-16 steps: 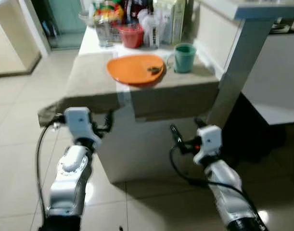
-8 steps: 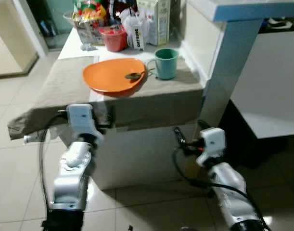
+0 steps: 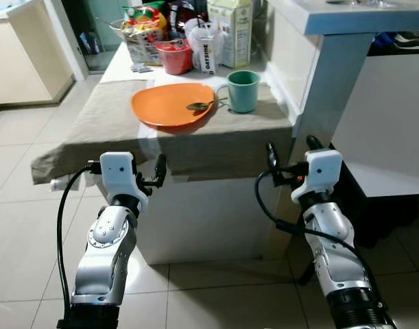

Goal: Setting the table

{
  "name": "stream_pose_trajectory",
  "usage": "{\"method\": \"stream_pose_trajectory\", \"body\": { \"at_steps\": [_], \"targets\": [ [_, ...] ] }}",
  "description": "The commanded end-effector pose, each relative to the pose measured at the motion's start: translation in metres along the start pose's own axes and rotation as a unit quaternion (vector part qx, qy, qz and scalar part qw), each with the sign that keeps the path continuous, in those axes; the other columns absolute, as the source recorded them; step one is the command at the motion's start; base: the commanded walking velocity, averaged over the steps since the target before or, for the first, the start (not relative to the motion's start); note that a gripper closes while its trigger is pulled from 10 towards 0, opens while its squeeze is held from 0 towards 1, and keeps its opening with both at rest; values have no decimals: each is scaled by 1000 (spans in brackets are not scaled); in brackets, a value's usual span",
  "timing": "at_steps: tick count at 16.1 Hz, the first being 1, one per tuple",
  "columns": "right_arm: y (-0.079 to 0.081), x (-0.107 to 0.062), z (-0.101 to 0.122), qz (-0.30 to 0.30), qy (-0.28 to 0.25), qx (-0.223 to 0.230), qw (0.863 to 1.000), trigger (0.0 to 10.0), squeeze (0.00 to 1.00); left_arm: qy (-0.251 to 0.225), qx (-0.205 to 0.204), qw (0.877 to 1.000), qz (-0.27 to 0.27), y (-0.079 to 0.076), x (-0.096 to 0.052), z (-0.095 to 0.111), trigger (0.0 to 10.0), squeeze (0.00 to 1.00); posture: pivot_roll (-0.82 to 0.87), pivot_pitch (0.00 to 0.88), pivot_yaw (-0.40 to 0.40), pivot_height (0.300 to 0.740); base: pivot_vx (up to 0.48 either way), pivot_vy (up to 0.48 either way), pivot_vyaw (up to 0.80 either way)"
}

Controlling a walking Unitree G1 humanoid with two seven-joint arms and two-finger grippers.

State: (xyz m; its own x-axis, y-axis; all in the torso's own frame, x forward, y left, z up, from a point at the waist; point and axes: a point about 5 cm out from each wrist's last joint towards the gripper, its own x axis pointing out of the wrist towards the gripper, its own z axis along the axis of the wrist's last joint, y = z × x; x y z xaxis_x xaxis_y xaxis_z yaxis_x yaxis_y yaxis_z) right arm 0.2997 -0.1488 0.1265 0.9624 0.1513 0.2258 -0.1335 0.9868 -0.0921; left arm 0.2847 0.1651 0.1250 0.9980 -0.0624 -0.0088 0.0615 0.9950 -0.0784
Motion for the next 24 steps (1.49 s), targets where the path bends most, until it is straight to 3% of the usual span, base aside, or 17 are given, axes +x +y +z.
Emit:
{"method": "stream_pose_trajectory", "body": {
  "at_steps": [1,4,9,14,20,24],
  "targets": [
    [-1,-2,-7,-6,17,12,1000,10000,0,-4,-3,1000,2,3,-2,3,10000,0,-122,0,79,740,0,0,0],
    [-2,-10,-15,-11,37,16,999,10000,0,1,-20,1000,12,7,-1,3,10000,0,-122,0,84,740,0,0,0],
    [8,-17,-16,2,37,1,999,10000,0,-22,-25,999,1,-3,1,12,10000,0,-135,0,91,740,347,0,0],
    [9,-21,-21,10,49,-2,999,10000,0,-24,4,1000,-6,-4,2,13,10000,0,-137,0,93,740,468,0,0],
    [12,-23,-24,19,57,-2,998,10000,0,-24,2,1000,-8,-6,2,12,10000,0,-136,0,91,740,480,0,0],
    [17,-25,-23,30,54,1,998,10000,0,-28,3,1000,10,0,4,17,10000,0,-133,0,94,740,0,0,0]
  ]
}}
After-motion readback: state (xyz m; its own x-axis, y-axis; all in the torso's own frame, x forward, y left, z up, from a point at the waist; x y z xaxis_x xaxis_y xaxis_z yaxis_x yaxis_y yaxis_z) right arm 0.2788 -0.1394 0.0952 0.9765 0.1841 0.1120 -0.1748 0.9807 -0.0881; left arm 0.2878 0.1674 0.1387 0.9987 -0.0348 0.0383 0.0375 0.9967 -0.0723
